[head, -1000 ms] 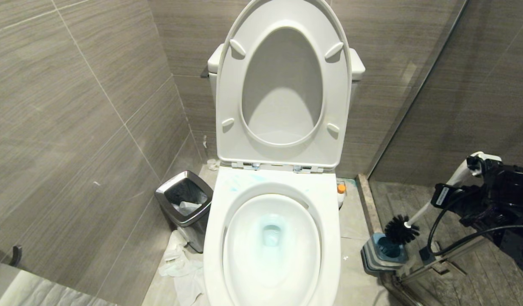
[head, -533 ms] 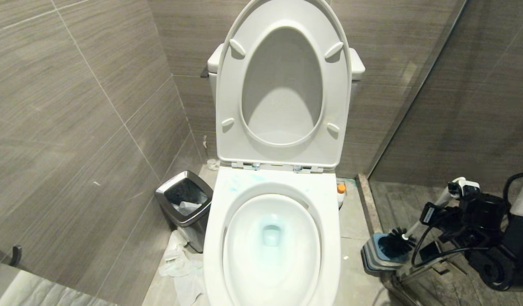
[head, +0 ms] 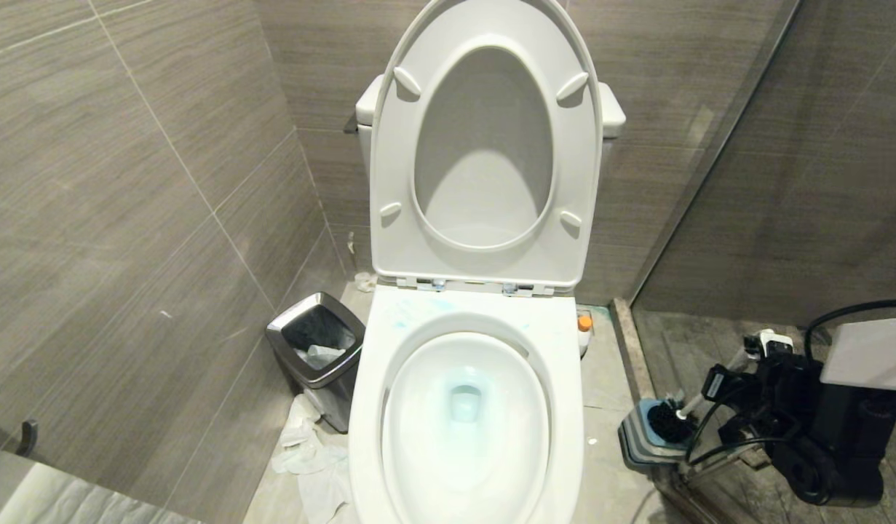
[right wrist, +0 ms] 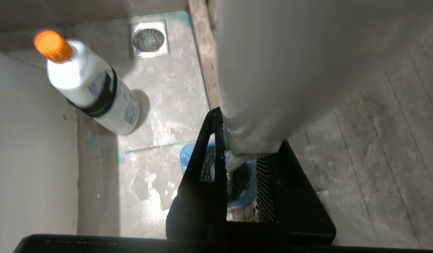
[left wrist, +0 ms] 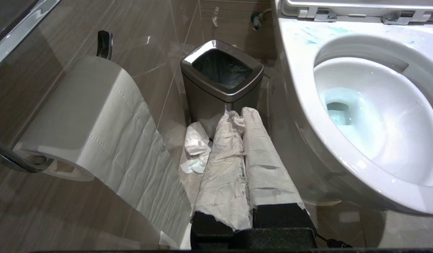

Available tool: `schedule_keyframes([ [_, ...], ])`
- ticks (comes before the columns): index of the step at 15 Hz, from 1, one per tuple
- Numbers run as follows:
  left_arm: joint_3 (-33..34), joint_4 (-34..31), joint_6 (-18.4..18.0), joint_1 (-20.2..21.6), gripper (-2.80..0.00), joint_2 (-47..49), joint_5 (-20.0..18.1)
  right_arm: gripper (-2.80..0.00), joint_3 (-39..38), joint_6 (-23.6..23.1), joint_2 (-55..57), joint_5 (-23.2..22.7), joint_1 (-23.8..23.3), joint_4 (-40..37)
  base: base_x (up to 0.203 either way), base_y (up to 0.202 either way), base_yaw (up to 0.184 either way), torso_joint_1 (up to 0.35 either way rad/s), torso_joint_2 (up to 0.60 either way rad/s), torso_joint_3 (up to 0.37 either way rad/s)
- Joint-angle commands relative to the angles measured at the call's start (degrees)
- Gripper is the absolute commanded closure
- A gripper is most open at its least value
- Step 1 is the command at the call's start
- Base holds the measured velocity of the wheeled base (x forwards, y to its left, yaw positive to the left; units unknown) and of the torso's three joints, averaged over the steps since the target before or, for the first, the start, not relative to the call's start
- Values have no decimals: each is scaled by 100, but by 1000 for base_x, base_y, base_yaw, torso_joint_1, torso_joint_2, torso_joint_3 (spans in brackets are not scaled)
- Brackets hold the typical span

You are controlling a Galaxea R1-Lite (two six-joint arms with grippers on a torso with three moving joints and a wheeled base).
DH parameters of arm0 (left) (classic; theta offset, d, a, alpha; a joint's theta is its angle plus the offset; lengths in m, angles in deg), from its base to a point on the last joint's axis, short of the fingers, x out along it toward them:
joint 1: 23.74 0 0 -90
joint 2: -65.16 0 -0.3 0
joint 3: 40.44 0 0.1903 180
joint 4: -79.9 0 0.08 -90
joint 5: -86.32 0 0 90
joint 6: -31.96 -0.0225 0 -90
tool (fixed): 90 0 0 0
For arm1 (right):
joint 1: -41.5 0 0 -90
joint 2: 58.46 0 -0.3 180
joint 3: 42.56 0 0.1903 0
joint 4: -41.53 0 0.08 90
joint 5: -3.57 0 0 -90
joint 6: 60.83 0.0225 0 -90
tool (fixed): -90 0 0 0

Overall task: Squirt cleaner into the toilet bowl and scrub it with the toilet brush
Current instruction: Put the toilet brush back

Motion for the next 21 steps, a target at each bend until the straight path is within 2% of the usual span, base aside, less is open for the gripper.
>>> schedule_keyframes([
  [1,44,2,5,0,0,5,2,0,146,4,244,9,-6,51,0,0,0,0,0,0],
  [11,35,2,1,0,0,5,2,0,499,-116,933,-31,-42,51,0,0,0,0,0,0],
  [20,35,2,-3,0,0,5,2,0,491,-181,982,-78,-42,51,0,0,0,0,0,0],
  [21,35,2,6,0,0,5,2,-280,499,-181,982,-71,-42,51,0,0,0,0,0,0],
])
